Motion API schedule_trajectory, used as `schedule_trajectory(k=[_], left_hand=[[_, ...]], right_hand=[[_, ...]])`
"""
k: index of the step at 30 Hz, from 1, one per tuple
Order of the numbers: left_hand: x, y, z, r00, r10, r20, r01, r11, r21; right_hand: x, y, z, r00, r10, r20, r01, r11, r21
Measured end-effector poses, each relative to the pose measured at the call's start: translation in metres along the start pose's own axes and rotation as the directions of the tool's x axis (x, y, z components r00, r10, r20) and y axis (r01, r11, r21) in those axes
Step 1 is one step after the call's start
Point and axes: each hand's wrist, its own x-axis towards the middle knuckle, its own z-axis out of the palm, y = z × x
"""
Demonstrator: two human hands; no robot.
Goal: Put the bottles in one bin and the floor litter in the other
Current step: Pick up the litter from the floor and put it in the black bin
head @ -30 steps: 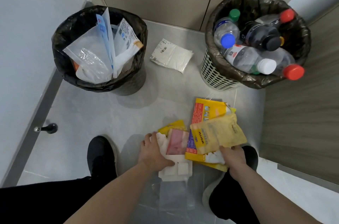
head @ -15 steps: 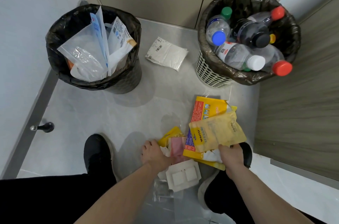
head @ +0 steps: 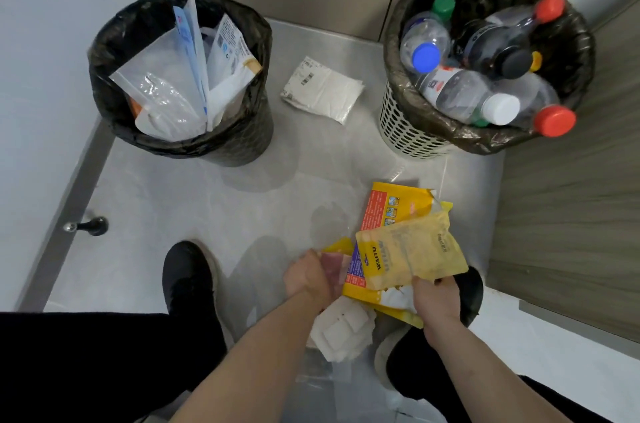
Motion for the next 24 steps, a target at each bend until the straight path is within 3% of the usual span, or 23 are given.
schedule_trajectory(k=[9,11,14,19,24], left_hand=[[-0.002,-0.034,-0.025,1.0,0.024,-0.002,-0.023,0.94,-0.341],[-0.011,-0.033,-0.015,0.999,0.038,0.022,-0.031,0.958,-0.286],[-0.026,-0.031,0.016,0.999,0.009,0.041,-0.008,1.0,-0.021],[-0.041,-0.024,0.055,0.993,-0.117,0.003,0.117,0.992,0.037],[-0.028,-0.027,0.044,0.994,-0.099,0.036,0.097,0.995,0.038]], right_hand=[[-0.006,-0.042,-0.014,0.998,-0.055,-0.028,0.056,0.997,0.046],[-0.009,-0.039,-0.017,0.999,-0.041,-0.032,0.043,0.998,0.052],[-0.012,-0.031,-0.02,0.999,-0.007,-0.038,0.009,0.998,0.059],[-0.009,-0.013,-0.017,0.999,0.019,-0.031,-0.019,1.0,0.021],[0.002,-0.01,-0.017,0.999,0.03,-0.041,-0.03,0.999,-0.01]])
